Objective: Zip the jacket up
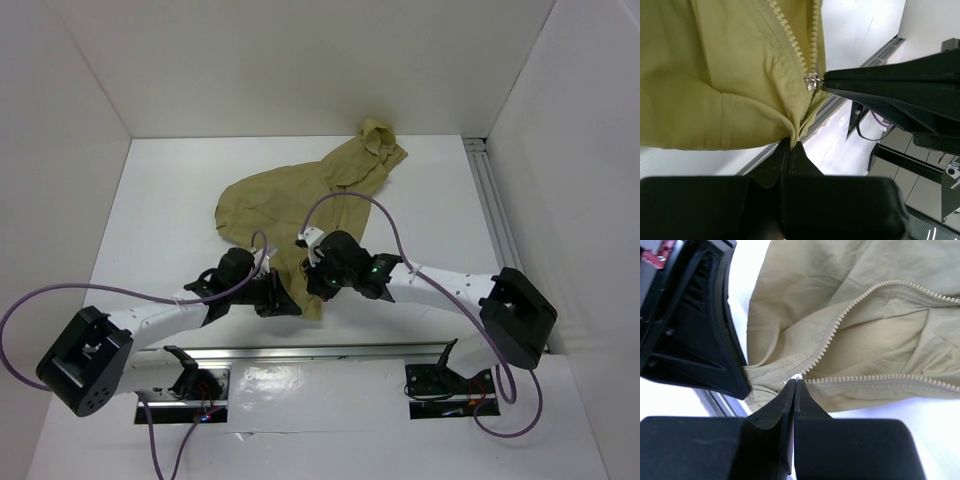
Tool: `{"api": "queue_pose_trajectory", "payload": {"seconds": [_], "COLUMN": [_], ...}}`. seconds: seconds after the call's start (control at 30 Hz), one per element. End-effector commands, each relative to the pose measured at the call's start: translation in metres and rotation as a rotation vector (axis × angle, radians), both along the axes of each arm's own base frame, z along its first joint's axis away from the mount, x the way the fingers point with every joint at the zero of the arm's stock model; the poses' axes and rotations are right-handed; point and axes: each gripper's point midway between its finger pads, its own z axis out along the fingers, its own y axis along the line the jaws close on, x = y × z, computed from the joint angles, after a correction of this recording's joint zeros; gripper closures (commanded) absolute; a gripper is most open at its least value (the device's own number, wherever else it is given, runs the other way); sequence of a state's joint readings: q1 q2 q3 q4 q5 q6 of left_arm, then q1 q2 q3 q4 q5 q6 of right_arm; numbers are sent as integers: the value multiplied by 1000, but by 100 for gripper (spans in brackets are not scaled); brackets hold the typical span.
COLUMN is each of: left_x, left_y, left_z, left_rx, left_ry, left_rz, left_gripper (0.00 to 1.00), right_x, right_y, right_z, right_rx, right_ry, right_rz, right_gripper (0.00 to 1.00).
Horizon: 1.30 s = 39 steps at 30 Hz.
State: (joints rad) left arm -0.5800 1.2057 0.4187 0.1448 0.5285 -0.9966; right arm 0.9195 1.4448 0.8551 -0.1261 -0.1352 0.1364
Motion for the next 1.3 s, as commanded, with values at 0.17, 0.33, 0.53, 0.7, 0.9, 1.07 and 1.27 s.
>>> {"api": "queue_pose_trajectory", "payload": {"seconds": [0.17,0.33,0.53,0.7,0.9,1.07,1.27], "left_x": [-19,-24,-25,-21,-12,-32,-44], "left_y": [5,9,13,13,22,37,54], "left_z": [3,10,7,16,25,27,32], "left_rx": [-3,-4,18,28,72,114,143], "left_ry": [8,6,16,-4,-18,40,70], "left_rz": [-62,-62,-47,-40,6,25,94], "left_gripper": [100,100,100,100,100,100,100], "right_x": [72,139,215,277,334,359,380], "right_y": [1,-32,-73,-122,-173,-191,-220], "right_z": [37,54,88,89,105,112,131], "right_rx": [53,62,89,54,76,56,47], "right_ry": [-173,-233,-329,-375,-431,-468,-517], "right_rz": [-131,-283,-409,-546,-696,-735,-804], "right_gripper": [100,100,100,100,100,100,100]}}
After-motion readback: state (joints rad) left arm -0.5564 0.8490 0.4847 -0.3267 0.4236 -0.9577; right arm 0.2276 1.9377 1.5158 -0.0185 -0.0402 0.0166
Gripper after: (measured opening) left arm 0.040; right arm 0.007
